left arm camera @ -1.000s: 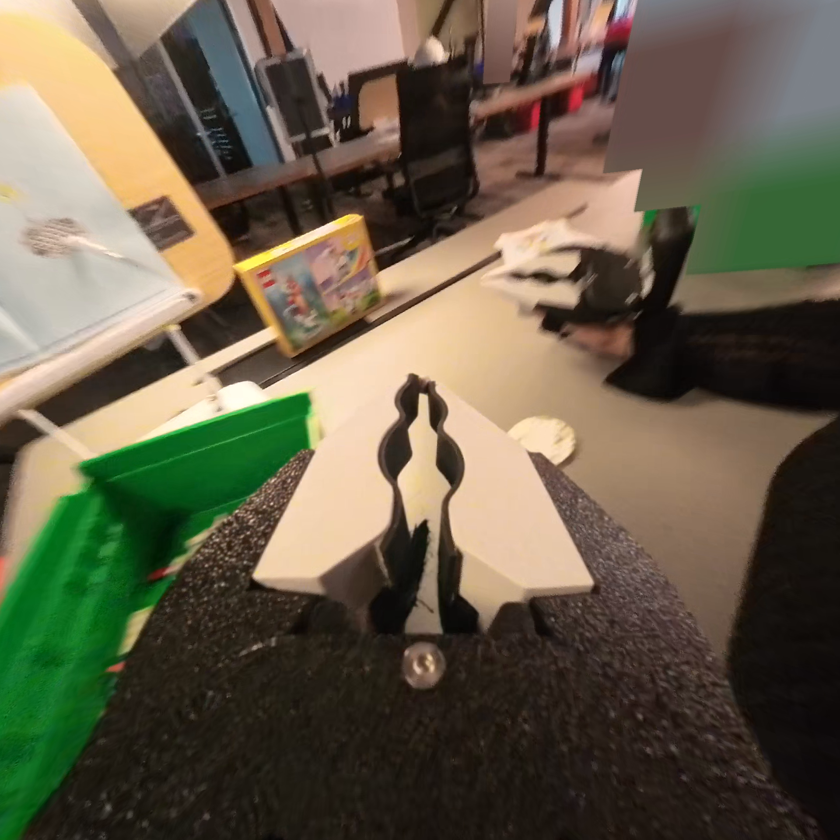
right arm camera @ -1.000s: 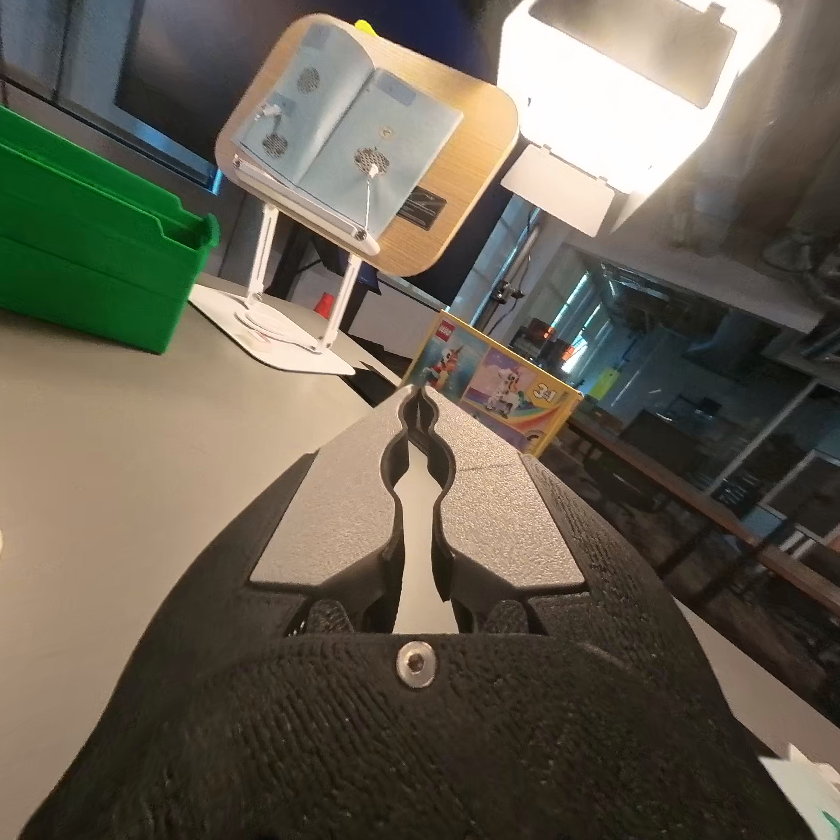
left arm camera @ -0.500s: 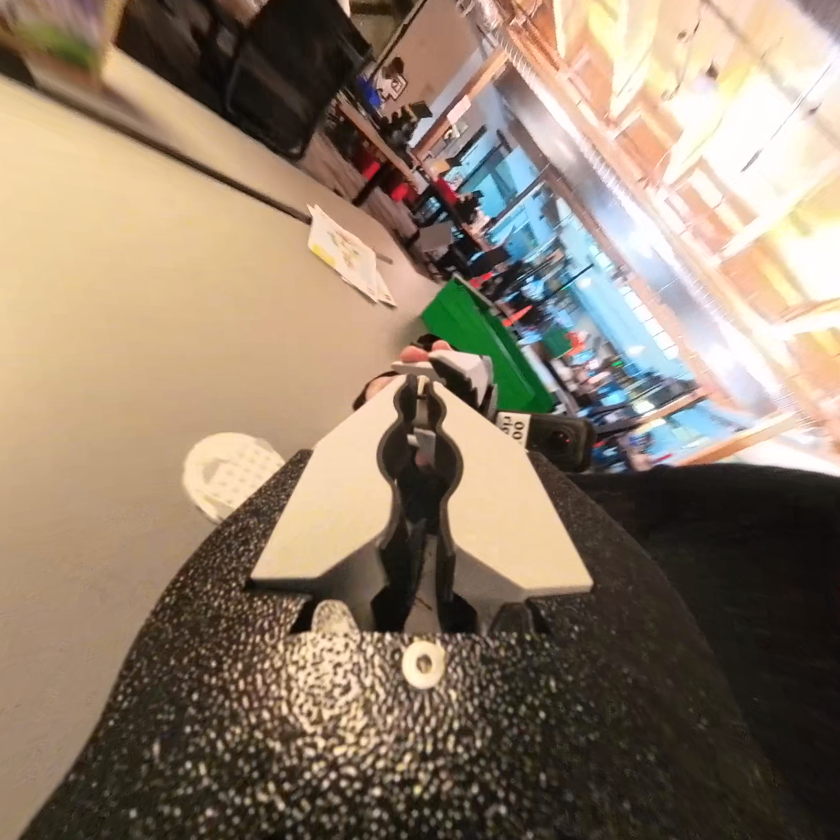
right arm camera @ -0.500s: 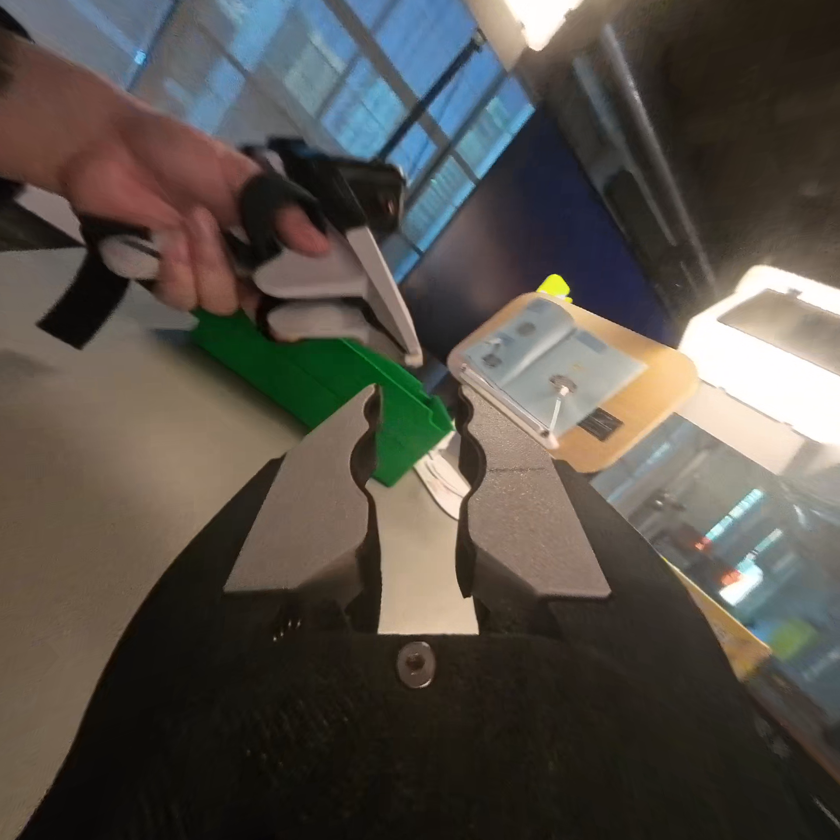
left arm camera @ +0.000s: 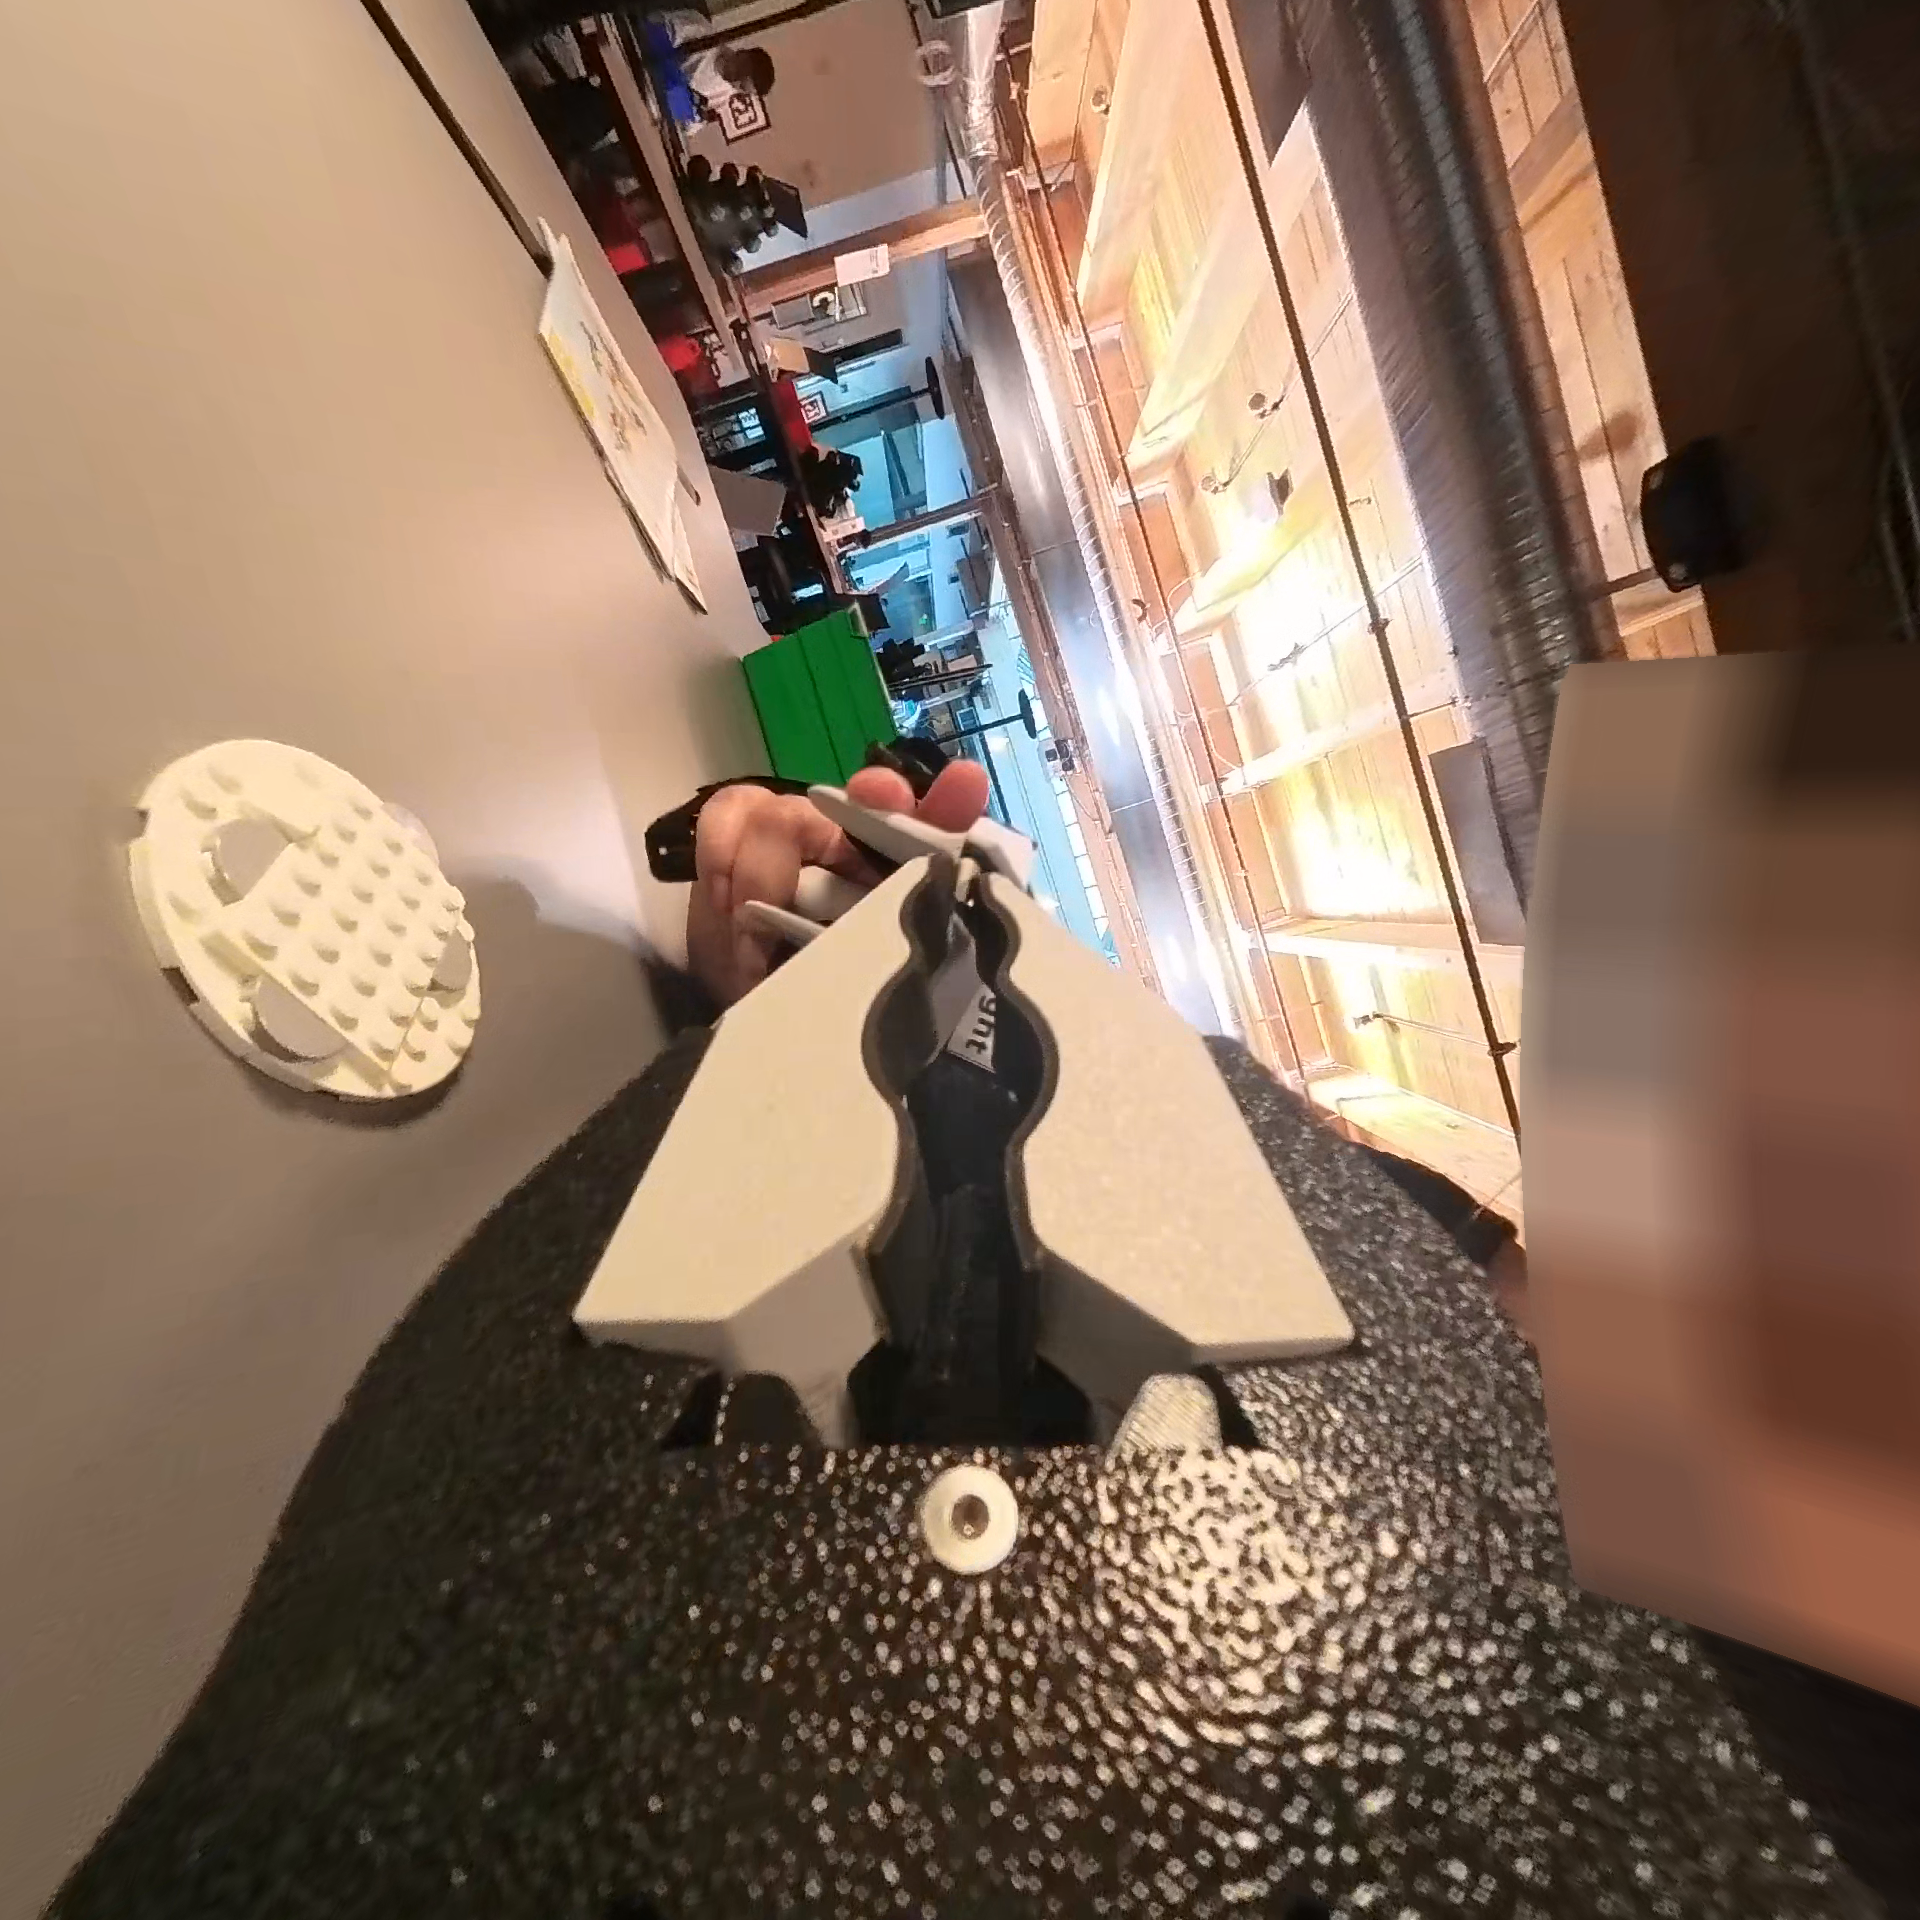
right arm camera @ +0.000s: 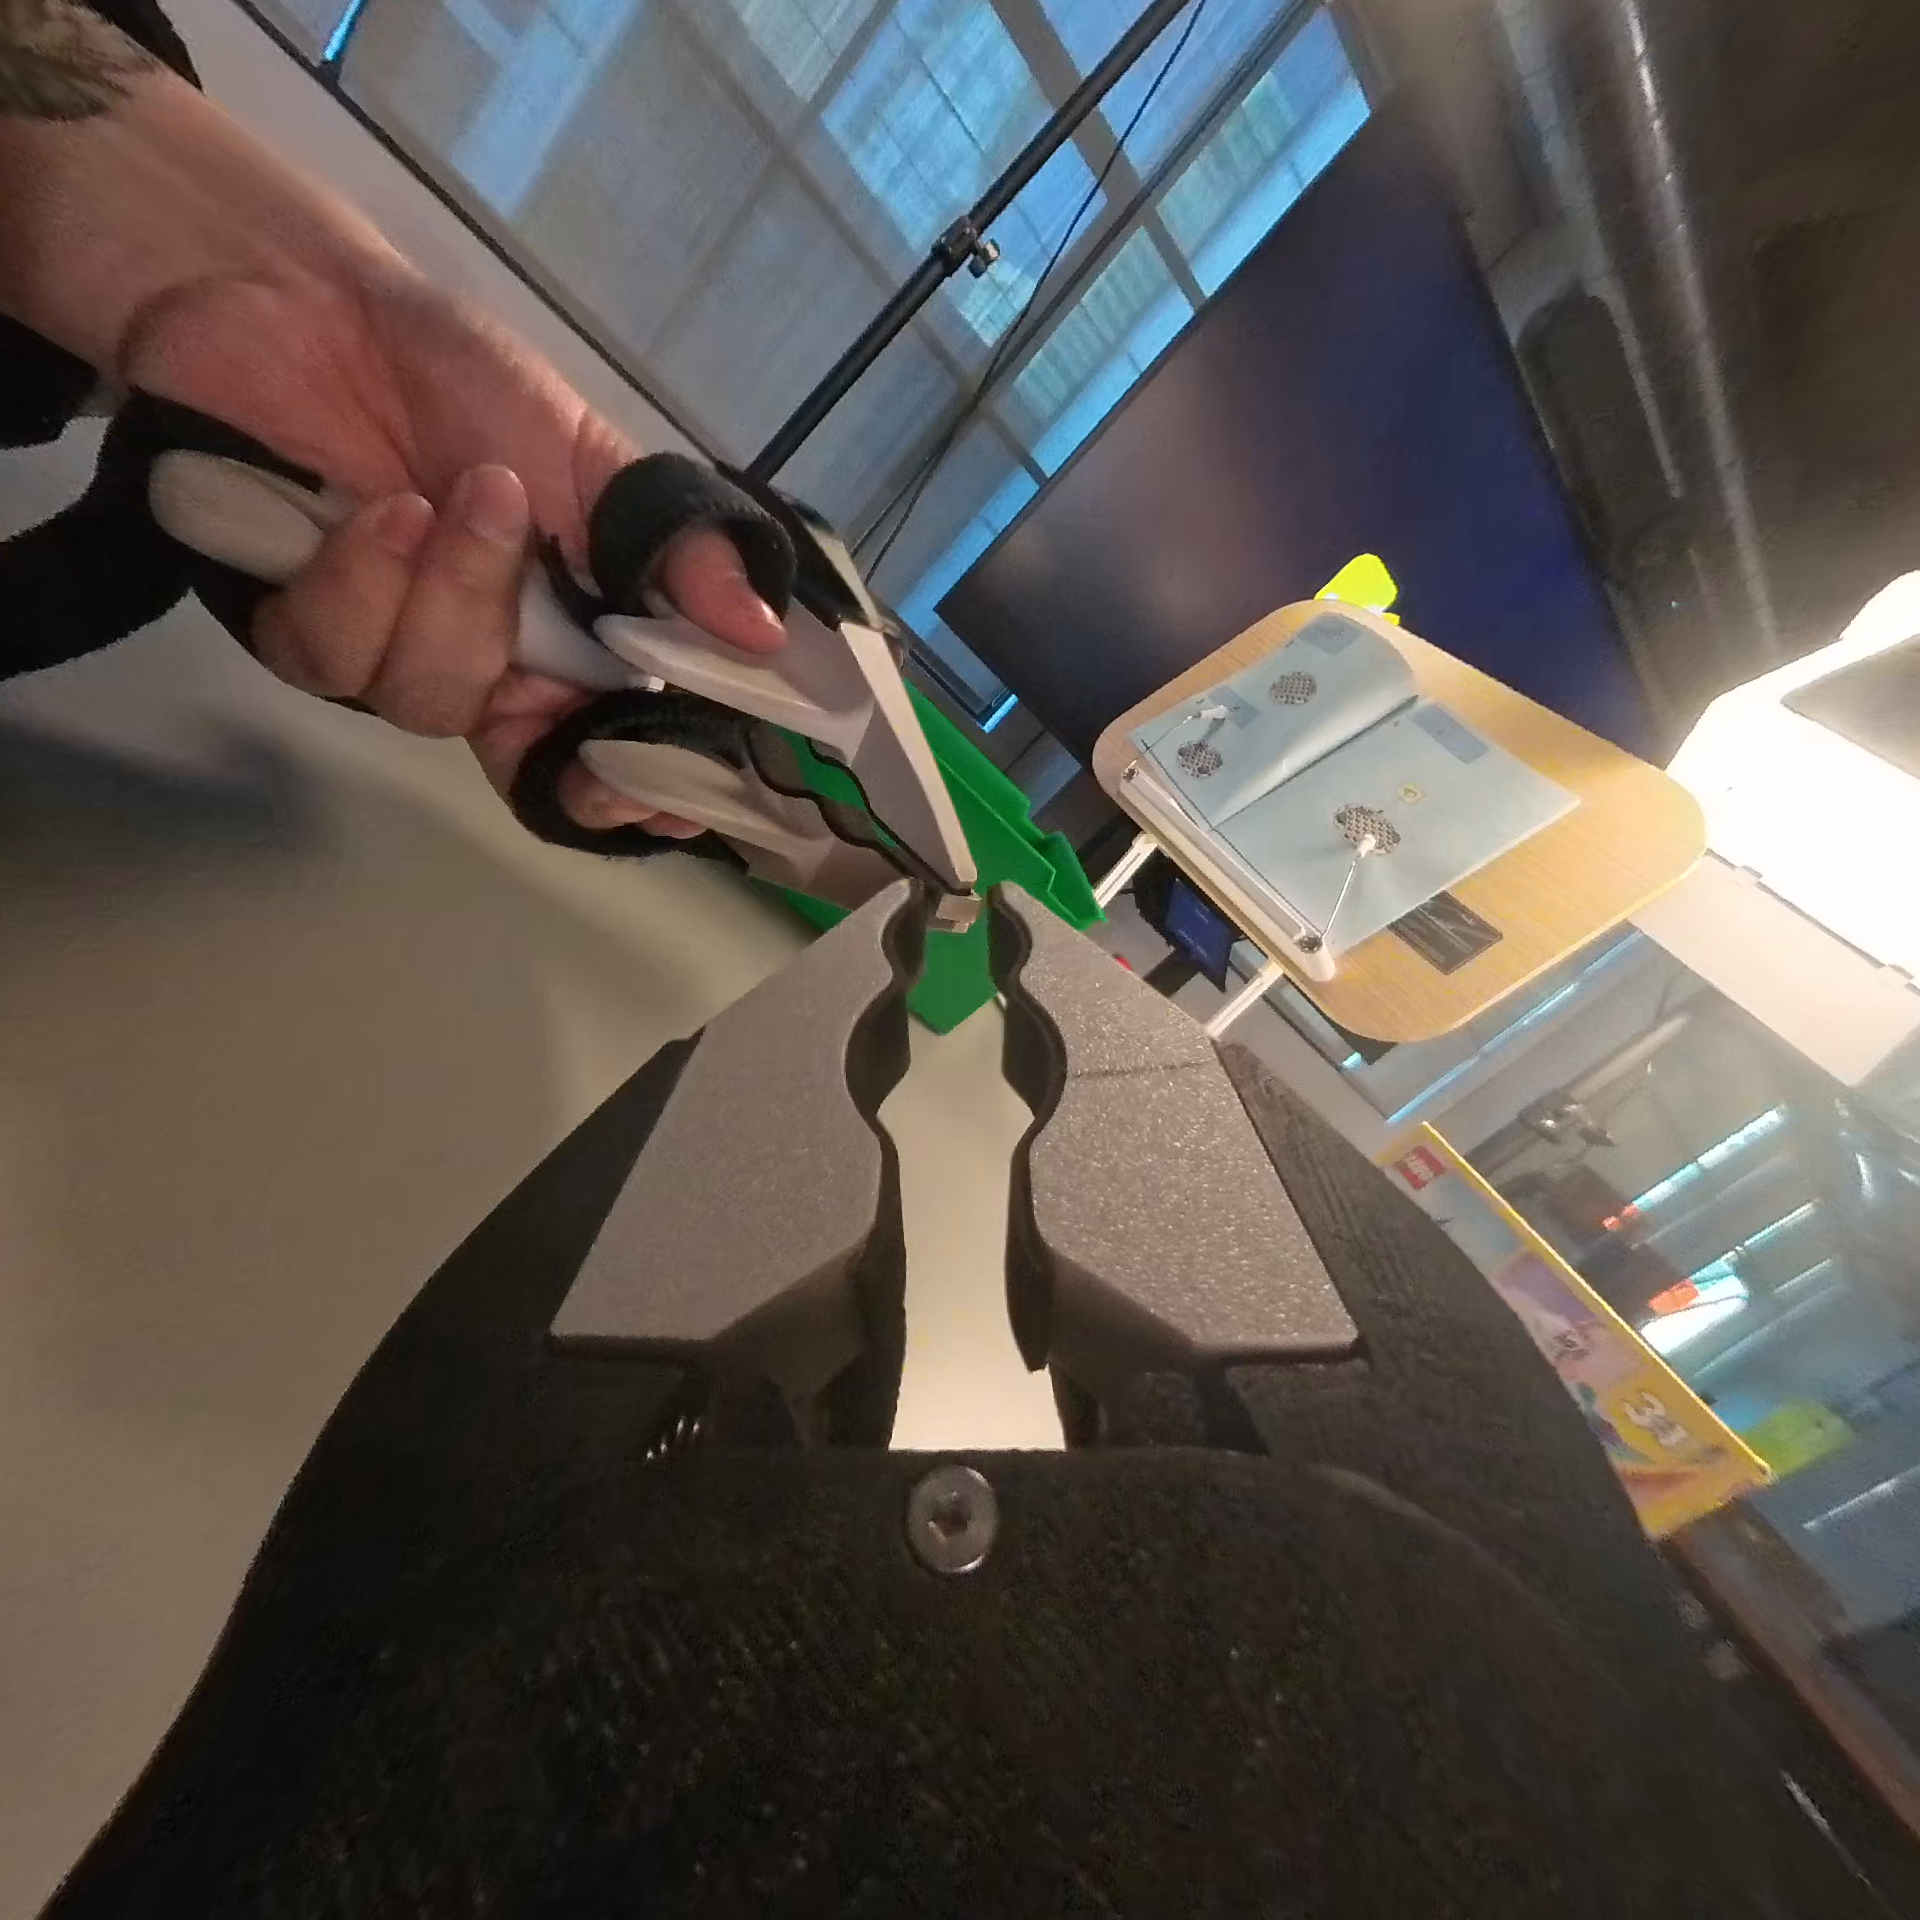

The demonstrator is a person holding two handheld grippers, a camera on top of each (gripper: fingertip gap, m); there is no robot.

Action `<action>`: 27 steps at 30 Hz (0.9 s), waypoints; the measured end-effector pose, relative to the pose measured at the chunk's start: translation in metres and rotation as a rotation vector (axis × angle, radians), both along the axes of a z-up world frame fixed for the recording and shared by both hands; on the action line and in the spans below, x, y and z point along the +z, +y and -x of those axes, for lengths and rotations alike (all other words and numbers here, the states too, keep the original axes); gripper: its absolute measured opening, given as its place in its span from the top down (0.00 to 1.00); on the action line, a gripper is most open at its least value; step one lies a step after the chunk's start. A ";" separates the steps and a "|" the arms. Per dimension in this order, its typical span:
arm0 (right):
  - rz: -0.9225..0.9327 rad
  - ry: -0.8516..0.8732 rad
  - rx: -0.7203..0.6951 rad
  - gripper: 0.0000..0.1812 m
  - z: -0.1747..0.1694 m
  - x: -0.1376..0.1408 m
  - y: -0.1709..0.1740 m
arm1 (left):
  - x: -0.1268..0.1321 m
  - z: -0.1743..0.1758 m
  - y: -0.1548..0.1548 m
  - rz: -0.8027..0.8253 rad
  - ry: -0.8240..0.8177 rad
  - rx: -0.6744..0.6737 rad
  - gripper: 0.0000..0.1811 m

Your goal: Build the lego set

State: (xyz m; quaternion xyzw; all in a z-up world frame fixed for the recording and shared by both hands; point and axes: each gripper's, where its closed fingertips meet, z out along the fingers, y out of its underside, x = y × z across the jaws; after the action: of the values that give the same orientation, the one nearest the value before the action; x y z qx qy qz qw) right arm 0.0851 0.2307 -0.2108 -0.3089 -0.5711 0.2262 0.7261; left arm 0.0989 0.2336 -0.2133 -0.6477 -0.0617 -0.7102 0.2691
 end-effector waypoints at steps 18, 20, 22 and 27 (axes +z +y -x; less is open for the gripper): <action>0.596 -0.515 -0.037 0.97 -0.026 -0.078 0.062 | -0.057 0.015 0.011 -0.338 0.753 0.032 0.57; 0.646 -0.605 -0.015 0.97 -0.029 -0.090 0.060 | -0.073 0.014 0.013 -0.392 0.915 -0.016 0.50; 0.654 -0.657 -0.009 0.97 -0.031 -0.097 0.059 | -0.077 0.012 0.016 -0.427 0.980 -0.034 0.49; 0.645 -0.717 -0.015 0.96 -0.034 -0.105 0.060 | -0.088 0.017 0.023 -0.485 1.113 -0.085 0.49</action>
State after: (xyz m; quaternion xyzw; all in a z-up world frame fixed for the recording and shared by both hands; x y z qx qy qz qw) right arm 0.1191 0.2908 -0.3161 -0.5809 -0.6839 0.2660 0.3523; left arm 0.0823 0.2566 -0.3014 -0.8439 0.2774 -0.2690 0.3722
